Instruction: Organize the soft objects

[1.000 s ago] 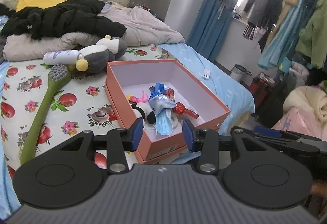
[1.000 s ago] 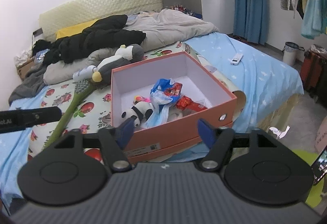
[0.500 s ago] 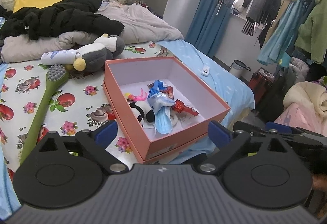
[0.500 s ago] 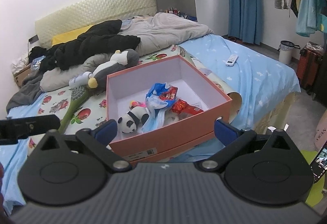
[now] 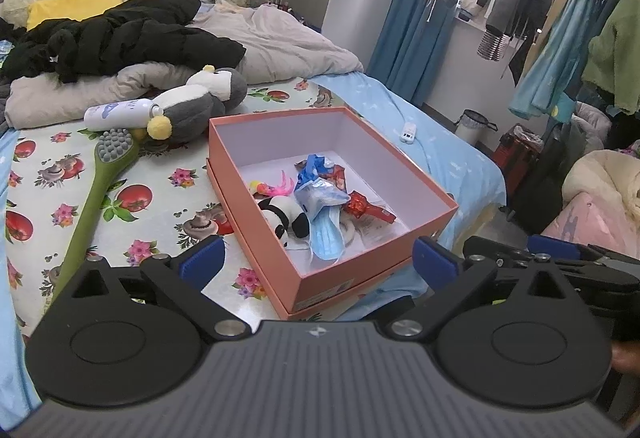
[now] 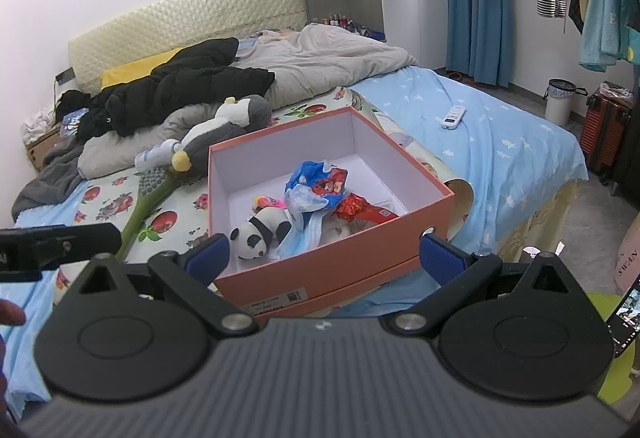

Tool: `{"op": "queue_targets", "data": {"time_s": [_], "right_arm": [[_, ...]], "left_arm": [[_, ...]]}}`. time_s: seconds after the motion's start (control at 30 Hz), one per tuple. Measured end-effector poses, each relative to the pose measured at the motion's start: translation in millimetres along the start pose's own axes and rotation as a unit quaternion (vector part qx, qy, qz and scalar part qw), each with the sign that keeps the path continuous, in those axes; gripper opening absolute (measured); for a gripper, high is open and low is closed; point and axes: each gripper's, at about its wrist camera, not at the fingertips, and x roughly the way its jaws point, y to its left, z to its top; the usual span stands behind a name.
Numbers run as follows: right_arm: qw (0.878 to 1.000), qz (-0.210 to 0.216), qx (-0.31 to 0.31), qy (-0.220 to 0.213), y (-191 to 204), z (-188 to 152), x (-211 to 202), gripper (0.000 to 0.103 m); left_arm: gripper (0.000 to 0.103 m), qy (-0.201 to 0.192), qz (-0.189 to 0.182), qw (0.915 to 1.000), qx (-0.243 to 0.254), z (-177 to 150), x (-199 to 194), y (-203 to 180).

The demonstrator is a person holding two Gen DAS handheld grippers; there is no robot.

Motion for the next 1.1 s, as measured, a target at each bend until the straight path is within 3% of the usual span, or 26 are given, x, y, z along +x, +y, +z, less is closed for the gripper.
{"op": "queue_targets", "data": {"time_s": [1.1], "right_arm": [[1.000,0.000,0.000,0.000,-0.3,-1.8,0.5,0.103]], "left_arm": [[0.102,-0.007,0.008,0.9999,0.006,4.3,-5.1,-5.3]]}}
